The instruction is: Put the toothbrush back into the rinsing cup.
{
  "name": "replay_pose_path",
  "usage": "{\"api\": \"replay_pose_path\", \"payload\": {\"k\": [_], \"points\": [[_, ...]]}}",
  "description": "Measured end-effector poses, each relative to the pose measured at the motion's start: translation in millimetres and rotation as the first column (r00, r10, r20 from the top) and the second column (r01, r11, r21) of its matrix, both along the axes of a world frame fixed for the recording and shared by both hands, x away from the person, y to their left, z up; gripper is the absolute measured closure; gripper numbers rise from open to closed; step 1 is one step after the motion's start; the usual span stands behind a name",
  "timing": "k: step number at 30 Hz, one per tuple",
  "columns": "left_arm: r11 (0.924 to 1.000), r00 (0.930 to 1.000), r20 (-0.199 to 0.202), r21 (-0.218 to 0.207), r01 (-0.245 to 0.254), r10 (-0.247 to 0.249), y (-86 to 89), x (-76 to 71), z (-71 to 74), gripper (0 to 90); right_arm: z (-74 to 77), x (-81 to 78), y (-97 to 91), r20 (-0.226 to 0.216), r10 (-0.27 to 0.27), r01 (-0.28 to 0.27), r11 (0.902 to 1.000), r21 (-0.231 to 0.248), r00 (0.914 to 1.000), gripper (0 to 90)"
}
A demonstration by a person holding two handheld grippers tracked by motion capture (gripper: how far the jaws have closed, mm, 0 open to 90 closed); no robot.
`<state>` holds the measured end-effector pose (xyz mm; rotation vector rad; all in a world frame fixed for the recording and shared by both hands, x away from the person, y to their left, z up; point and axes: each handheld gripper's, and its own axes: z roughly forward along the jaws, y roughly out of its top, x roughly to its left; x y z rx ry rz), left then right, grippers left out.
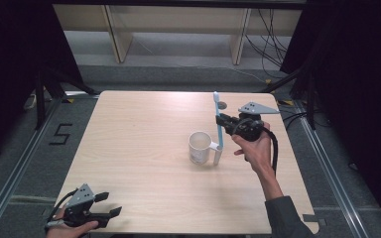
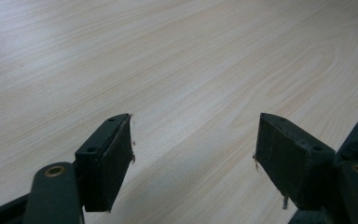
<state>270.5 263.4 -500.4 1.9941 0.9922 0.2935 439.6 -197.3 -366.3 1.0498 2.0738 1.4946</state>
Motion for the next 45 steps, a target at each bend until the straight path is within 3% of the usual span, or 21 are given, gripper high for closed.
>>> {"api": "replay_pose_path", "payload": {"k": [1,3,11,12,18,19,20,23,24,26,28,33,35,39,40,42,43,44,45], "points": [[1.0000,1.0000,0.001,-0.005,-0.004,0.004,-0.8,-0.1,-0.5,26.5,-0.8,-0.8,-1.7,0.022,-0.013,0.013,0.9998,-0.015,0.9997,79.3],[1.0000,1.0000,0.000,0.000,-0.001,0.001,-0.6,0.0,-0.4,26.5,-2.0,-1.4,-1.5,-0.004,-0.013,0.013,0.9998,0.013,0.9999,79.3],[1.0000,1.0000,0.006,-0.005,-0.002,0.002,-0.4,-0.2,-0.4,26.5,-6.6,-2.3,-2.1,0.019,-0.018,0.018,0.9997,0.017,0.9997,79.3],[1.0000,1.0000,0.002,-0.003,0.001,-0.001,-0.2,0.0,-0.2,26.5,-7.9,-2.0,-1.9,0.004,-0.013,0.012,0.9998,0.018,0.9999,79.3],[1.0000,1.0000,0.004,-0.006,-0.002,0.002,-0.9,-0.3,-0.4,26.5,-12.6,-2.8,-1.5,0.008,-0.016,0.015,0.9994,0.031,0.9998,79.3],[1.0000,1.0000,0.003,-0.006,-0.002,0.002,-0.8,-0.2,-0.4,26.5,-13.9,-2.0,-2.4,0.043,-0.028,0.028,0.9996,0.004,0.9987,79.3],[1.0000,1.0000,0.003,-0.005,-0.002,0.002,-0.8,-0.2,-0.4,26.5,-15.2,-2.7,-1.0,0.021,-0.020,0.019,0.9993,0.031,0.9996,79.4],[1.0000,1.0000,0.004,-0.006,-0.001,0.001,-0.8,-0.3,-0.4,26.5,-18.3,-3.0,-1.0,0.018,-0.022,0.022,0.9992,0.033,0.9996,79.4],[1.0000,1.0000,0.004,-0.006,-0.001,0.001,-0.8,-0.3,-0.4,26.5,-20.2,-2.6,-1.6,0.038,-0.028,0.027,0.9993,0.025,0.9989,79.3],[1.0000,1.0000,0.003,-0.004,0.000,0.000,-0.8,-0.2,-0.5,26.5,-21.7,-4.4,-0.8,0.010,-0.022,0.021,0.9993,0.029,0.9997,79.3],[1.0000,1.0000,0.002,-0.004,0.005,-0.005,-0.9,0.1,-0.7,26.5,-22.8,-7.1,-0.2,0.010,-0.032,0.031,0.9989,0.036,0.9994,79.4],[1.0000,1.0000,0.003,-0.003,0.001,-0.001,-1.0,-0.2,-0.5,26.5,-29.6,-8.0,-0.9,0.046,-0.032,0.031,0.9995,0.009,0.9985,79.3],[1.0000,1.0000,0.004,-0.005,0.000,0.000,-1.2,-0.3,-0.6,26.5,-33.4,-11.0,1.5,0.007,-0.039,0.039,0.9986,0.036,0.9992,79.3],[1.0000,1.0000,0.000,-0.003,0.005,-0.005,-0.9,-0.1,-0.4,26.5,-39.1,-10.8,-1.3,0.037,-0.034,0.034,0.9994,0.011,0.9987,79.3],[1.0000,1.0000,0.001,-0.002,0.002,-0.002,-1.0,-0.3,-0.3,26.5,-40.7,-12.7,-1.0,0.014,-0.038,0.037,0.9991,0.021,0.9992,79.3],[1.0000,1.0000,0.003,-0.004,0.001,-0.001,-1.1,-0.3,-0.4,26.5,-42.3,-13.3,-2.8,0.011,-0.036,0.036,0.9991,0.021,0.9993,79.3],[1.0000,1.0000,0.000,-0.005,0.006,-0.006,-1.0,0.1,-0.6,26.5,-43.2,-12.4,-4.1,0.037,-0.024,0.023,0.9996,0.014,0.9990,79.3],[1.0000,1.0000,0.000,-0.002,0.003,-0.003,-1.1,0.0,-0.5,26.5,-42.9,-15.7,-3.1,0.004,-0.039,0.039,0.9989,0.026,0.9992,79.3],[1.0000,1.0000,0.001,-0.005,0.006,-0.006,-1.1,0.1,-0.6,26.5,-43.0,-15.3,-3.9,0.024,-0.032,0.032,0.9994,0.009,0.9992,79.4]]}}
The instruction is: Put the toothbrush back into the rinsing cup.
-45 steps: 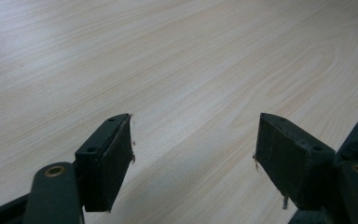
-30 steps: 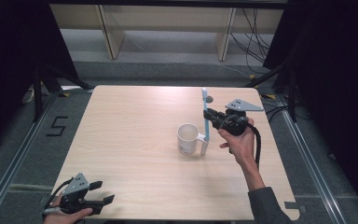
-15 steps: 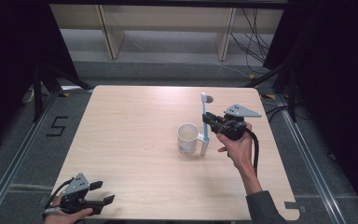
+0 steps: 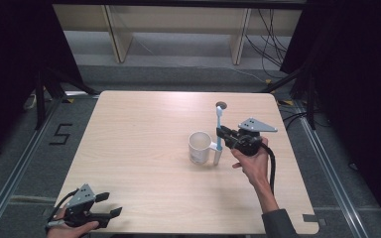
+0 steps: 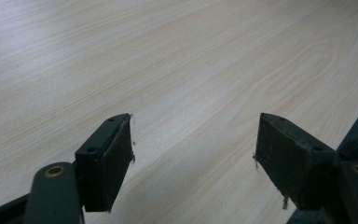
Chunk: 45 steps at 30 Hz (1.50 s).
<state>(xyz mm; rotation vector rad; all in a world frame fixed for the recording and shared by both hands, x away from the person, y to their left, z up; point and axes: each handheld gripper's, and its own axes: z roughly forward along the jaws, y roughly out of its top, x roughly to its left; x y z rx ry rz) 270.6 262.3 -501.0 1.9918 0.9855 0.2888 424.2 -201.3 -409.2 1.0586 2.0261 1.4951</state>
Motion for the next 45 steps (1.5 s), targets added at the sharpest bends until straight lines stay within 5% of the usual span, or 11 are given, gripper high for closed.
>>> {"api": "replay_pose_path", "payload": {"k": [3,4,7,8,10,11,15,19,35,37,45], "points": [[1.0000,1.0000,0.003,0.003,-0.005,0.005,0.2,-0.4,0.3,26.5,-0.3,-4.9,1.4,-0.006,-0.004,0.004,0.9999,-0.009,1.0000,79.4],[1.0000,1.0000,0.002,0.005,-0.004,0.004,0.3,-0.4,0.5,26.5,-1.1,-4.1,0.2,0.032,-0.006,0.007,0.9997,-0.025,0.9995,79.4],[1.0000,1.0000,0.003,0.004,-0.004,0.004,0.3,-0.4,0.5,26.5,-3.4,-7.5,0.1,-0.003,-0.005,0.005,0.9999,-0.014,1.0000,79.8],[1.0000,1.0000,0.002,0.002,-0.006,0.006,0.2,-0.5,0.5,26.5,-4.4,-6.6,-1.9,0.030,-0.010,0.010,0.9996,-0.027,0.9995,80.2],[1.0000,1.0000,0.003,0.004,-0.005,0.005,0.3,-0.4,0.4,26.5,-5.5,-9.6,-2.6,-0.010,-0.010,0.010,0.9999,-0.007,0.9999,83.9],[1.0000,1.0000,0.003,0.005,-0.004,0.004,0.3,-0.3,0.4,26.5,-6.5,-8.6,-4.3,0.023,-0.003,0.004,1.0000,-0.009,0.9997,85.4],[1.0000,1.0000,0.003,0.003,0.001,-0.001,0.1,-0.4,0.3,26.5,-8.4,-10.9,-5.0,-0.014,0.001,-0.002,0.9998,-0.021,0.9999,86.5],[1.0000,1.0000,0.002,0.006,-0.004,0.004,0.3,-0.5,0.4,26.5,-9.7,-10.2,-6.7,0.023,-0.009,0.010,0.9988,-0.047,0.9997,86.3],[1.0000,1.0000,0.003,0.006,0.001,-0.001,0.8,-0.4,0.6,26.5,-10.0,-15.7,-13.3,-0.029,-0.006,0.005,0.9993,-0.037,0.9996,86.1],[1.0000,1.0000,0.002,0.006,0.002,-0.002,0.9,-0.4,0.6,26.5,-10.2,-15.4,-15.2,0.007,-0.024,0.025,0.9980,-0.058,0.9997,86.1],[1.0000,1.0000,0.008,0.004,-0.003,0.003,0.3,-0.5,0.0,26.5,-6.5,-24.7,-25.3,-0.070,-0.026,0.023,0.9985,-0.049,0.9972,84.6]]}}
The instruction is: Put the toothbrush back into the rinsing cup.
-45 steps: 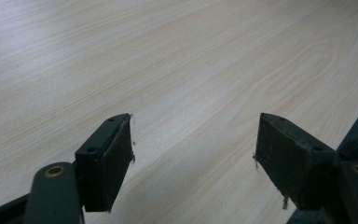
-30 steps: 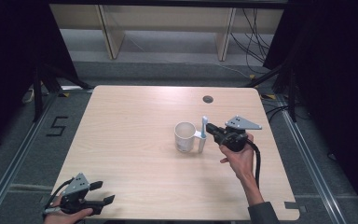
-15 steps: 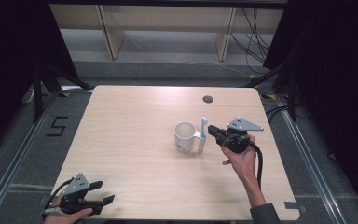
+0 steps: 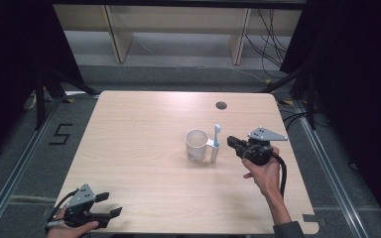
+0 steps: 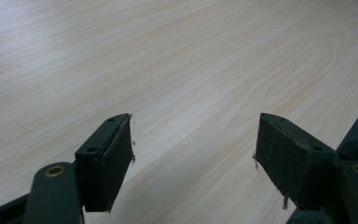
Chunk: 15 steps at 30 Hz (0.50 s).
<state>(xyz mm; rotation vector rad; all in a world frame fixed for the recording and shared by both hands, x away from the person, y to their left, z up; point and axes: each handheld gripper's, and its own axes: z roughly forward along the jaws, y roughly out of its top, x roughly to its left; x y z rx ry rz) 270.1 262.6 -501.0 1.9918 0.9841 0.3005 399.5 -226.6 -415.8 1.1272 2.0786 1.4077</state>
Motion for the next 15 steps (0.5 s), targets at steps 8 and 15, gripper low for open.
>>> {"api": "replay_pose_path", "payload": {"k": [8,15], "points": [[1.0000,1.0000,-0.006,0.002,0.002,-0.002,0.0,0.5,0.2,26.5,-0.6,-8.3,-11.2,-0.012,-0.017,0.016,0.9997,-0.017,0.9998,80.0],[1.0000,1.0000,-0.008,-0.003,0.002,-0.002,-0.2,0.4,0.1,26.5,-0.2,-13.3,-17.2,-0.032,-0.034,0.033,0.9993,-0.020,0.9989,71.7]]}}
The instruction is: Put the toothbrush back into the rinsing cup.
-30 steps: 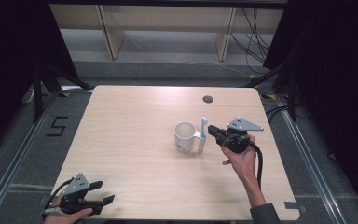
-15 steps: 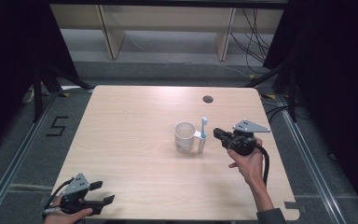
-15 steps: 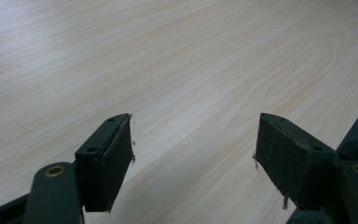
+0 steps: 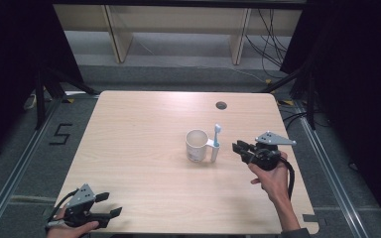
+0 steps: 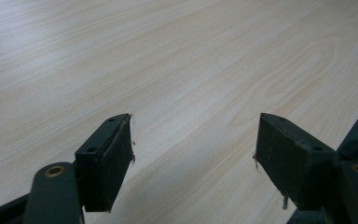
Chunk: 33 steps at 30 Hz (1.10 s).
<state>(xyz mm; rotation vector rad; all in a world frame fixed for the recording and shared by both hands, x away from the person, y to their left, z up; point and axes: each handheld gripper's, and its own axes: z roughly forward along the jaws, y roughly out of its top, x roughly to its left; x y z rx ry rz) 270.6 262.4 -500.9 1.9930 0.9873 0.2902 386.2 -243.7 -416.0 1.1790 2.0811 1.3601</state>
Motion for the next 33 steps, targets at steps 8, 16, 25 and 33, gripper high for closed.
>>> {"api": "replay_pose_path", "payload": {"k": [8,16,25,33], "points": [[1.0000,1.0000,0.001,0.000,-0.002,0.002,0.1,0.0,0.0,26.5,-1.3,-6.6,-6.8,-0.036,-0.015,0.014,0.9999,-0.004,0.9993,61.3],[1.0000,1.0000,0.002,0.001,-0.005,0.005,0.1,-0.4,0.2,26.5,-2.0,-15.2,-13.4,-0.043,-0.047,0.047,0.9989,0.008,0.9980,59.0],[1.0000,1.0000,0.002,0.008,-0.001,0.001,0.6,-0.3,0.4,26.5,-6.3,-23.7,-24.3,-0.057,-0.051,0.051,0.9987,-0.002,0.9970,57.4],[0.9999,1.0000,0.002,0.010,-0.003,0.003,0.9,-0.3,0.2,26.5,-11.7,-30.1,-34.6,-0.066,-0.065,0.063,0.9976,-0.026,0.9957,52.5]]}}
